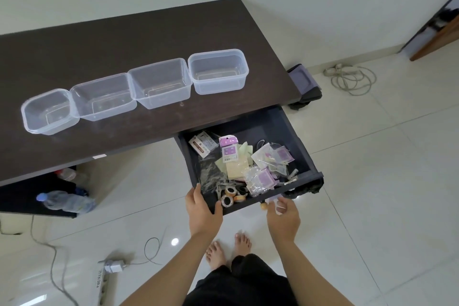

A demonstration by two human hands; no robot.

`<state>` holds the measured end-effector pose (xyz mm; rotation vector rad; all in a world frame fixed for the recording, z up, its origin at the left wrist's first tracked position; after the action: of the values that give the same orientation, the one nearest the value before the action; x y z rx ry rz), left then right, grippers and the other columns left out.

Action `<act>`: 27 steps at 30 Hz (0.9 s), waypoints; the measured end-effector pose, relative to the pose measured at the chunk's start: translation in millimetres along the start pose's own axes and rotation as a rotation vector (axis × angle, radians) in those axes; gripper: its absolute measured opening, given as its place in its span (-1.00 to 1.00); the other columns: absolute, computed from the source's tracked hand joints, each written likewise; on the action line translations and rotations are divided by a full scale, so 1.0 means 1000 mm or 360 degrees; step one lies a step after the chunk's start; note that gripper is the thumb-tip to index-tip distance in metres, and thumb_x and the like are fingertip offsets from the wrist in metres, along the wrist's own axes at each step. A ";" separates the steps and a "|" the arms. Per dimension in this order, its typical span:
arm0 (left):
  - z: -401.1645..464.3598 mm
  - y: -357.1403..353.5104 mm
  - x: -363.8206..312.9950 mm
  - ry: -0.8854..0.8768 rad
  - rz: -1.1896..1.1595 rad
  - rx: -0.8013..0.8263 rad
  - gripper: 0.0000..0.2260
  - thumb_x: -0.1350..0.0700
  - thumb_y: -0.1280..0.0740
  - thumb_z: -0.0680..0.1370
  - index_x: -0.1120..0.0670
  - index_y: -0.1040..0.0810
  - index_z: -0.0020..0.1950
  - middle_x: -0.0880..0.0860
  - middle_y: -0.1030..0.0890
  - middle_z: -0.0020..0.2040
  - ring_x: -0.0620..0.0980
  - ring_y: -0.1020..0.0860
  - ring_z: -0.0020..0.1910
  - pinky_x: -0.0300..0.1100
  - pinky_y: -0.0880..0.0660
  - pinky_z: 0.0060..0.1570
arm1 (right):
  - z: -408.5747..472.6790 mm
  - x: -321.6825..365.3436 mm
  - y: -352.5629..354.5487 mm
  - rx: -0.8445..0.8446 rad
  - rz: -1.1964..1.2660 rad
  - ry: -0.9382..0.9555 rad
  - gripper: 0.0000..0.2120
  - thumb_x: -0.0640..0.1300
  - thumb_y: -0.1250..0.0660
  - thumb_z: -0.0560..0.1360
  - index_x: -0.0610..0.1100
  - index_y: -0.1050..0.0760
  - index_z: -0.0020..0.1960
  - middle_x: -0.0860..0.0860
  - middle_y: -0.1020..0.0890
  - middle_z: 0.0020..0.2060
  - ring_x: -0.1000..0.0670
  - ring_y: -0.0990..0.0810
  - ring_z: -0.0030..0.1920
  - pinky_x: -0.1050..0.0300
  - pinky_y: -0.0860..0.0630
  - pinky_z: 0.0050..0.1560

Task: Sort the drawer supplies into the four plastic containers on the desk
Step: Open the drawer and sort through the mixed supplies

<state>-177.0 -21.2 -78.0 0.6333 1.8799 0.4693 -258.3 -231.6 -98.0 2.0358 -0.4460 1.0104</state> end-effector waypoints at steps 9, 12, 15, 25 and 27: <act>0.069 -0.002 -0.034 -0.0255 0.0281 0.0200 -0.13 -0.08 -0.50 0.37 0.09 -0.08 0.52 0.05 -0.06 0.52 0.06 -0.09 0.51 0.00 -0.22 0.45 | 0.037 0.078 -0.019 0.0164 -0.0271 0.0708 -0.55 -0.07 -0.50 0.38 -0.05 -0.46 0.22 -0.02 -0.48 0.10 0.00 -0.47 0.09 0.17 -0.51 -0.02; 0.096 -0.006 -0.042 -0.0213 0.0392 0.0349 0.05 -0.16 -0.56 0.24 0.02 0.00 0.53 0.00 0.06 0.55 0.08 0.03 0.53 0.08 -0.16 0.45 | 0.066 0.085 -0.037 0.0340 -0.0561 0.0719 -0.32 0.06 -0.52 0.30 -0.02 -0.35 0.35 -0.06 -0.43 0.25 -0.08 -0.42 0.22 0.01 -0.55 0.08; 0.125 -0.013 -0.049 -0.0222 0.0606 0.0513 0.15 -0.16 -0.60 0.18 -0.01 0.08 0.54 0.01 0.18 0.56 0.15 0.14 0.53 0.13 -0.06 0.46 | 0.091 0.082 -0.050 0.0397 -0.0953 0.0774 -0.10 0.29 -0.44 0.19 -0.01 -0.22 0.41 -0.18 -0.40 0.31 -0.23 -0.41 0.25 -0.18 -0.53 0.14; 0.182 -0.046 -0.052 -0.0083 0.1278 0.1096 0.33 -0.04 -0.65 0.14 -0.29 0.43 0.42 0.17 0.49 0.45 0.35 0.32 0.46 0.26 -0.29 0.35 | 0.122 0.053 -0.078 0.1075 -0.1748 0.0450 -0.08 0.09 -0.28 0.42 0.33 0.39 0.43 -0.16 0.34 0.51 -0.39 0.20 0.49 -0.62 0.16 0.28; 0.185 -0.053 -0.048 -0.0105 0.1407 0.1121 0.31 -0.04 -0.63 0.18 -0.30 0.47 0.39 0.23 0.46 0.46 0.41 0.31 0.44 0.23 -0.40 0.27 | 0.123 0.050 -0.083 0.1174 -0.1740 0.0447 -0.16 0.00 -0.23 0.47 0.38 0.32 0.43 -0.14 0.35 0.51 -0.39 0.16 0.49 -0.64 0.17 0.24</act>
<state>-2.2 -86.8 -143.7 1.9498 1.5985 0.3049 -115.5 -275.3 -144.4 2.1719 1.2396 0.7411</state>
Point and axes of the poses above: each hand's wrist, its own z-axis towards the middle knuckle, its own y-axis out of the back of the hand, x = y × z, the point moved 5 cm from there along z, towards the middle knuckle
